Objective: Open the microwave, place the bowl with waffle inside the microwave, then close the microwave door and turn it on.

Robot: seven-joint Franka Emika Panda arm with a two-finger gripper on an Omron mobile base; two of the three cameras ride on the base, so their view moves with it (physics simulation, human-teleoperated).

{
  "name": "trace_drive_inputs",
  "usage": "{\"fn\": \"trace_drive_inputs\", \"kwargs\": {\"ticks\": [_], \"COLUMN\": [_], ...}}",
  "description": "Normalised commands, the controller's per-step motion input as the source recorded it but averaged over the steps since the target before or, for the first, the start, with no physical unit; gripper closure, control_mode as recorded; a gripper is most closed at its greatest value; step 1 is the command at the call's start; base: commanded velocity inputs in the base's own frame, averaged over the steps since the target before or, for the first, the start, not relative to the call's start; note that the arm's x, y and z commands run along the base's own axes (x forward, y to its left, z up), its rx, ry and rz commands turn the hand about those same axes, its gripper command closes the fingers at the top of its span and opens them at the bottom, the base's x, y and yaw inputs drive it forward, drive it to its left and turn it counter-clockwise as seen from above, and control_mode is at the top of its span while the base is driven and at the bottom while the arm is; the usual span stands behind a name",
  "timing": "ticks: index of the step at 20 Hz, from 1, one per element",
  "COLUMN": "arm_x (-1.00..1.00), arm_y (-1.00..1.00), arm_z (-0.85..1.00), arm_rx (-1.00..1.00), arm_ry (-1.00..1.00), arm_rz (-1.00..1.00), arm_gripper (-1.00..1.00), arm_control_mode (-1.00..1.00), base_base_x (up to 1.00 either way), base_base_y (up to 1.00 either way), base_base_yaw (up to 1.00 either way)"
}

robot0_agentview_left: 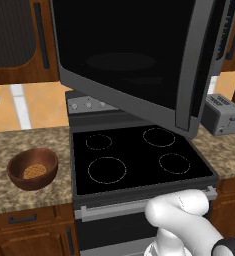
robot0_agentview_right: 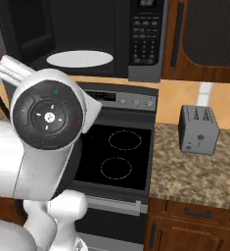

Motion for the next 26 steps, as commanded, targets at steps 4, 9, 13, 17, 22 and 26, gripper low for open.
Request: {"fn": "trace_drive_inputs", "kwargs": {"ticks": [4, 9, 13, 17, 22, 26], "arm_x": [1.00, 1.00, 1.00, 0.85, 0.40, 0.03], "arm_y": [0.07, 0.28, 0.55, 0.74, 0.86, 0.80], "arm_z": [-0.56, -0.45, 0.00, 0.02, 0.06, 0.10], "arm_rx": [0.33, 0.31, 0.26, 0.15, 0.02, 0.00], "arm_ry": [0.15, 0.17, 0.24, 0.28, 0.35, 0.32], "arm_rz": [0.15, 0.14, 0.06, 0.09, 0.22, 0.32], "arm_gripper": [-1.00, -1.00, -1.00, -1.00, -1.00, -1.00], "arm_control_mode": [-1.00, -1.00, -1.00, -1.00, -1.00, -1.00], "base_base_x": [0.00, 0.00, 0.00, 0.00, 0.00, 0.00], "base_base_y": [0.00, 0.00, 0.00, 0.00, 0.00, 0.00], "base_base_yaw": [0.00, 0.00, 0.00, 0.00, 0.00, 0.00]}}
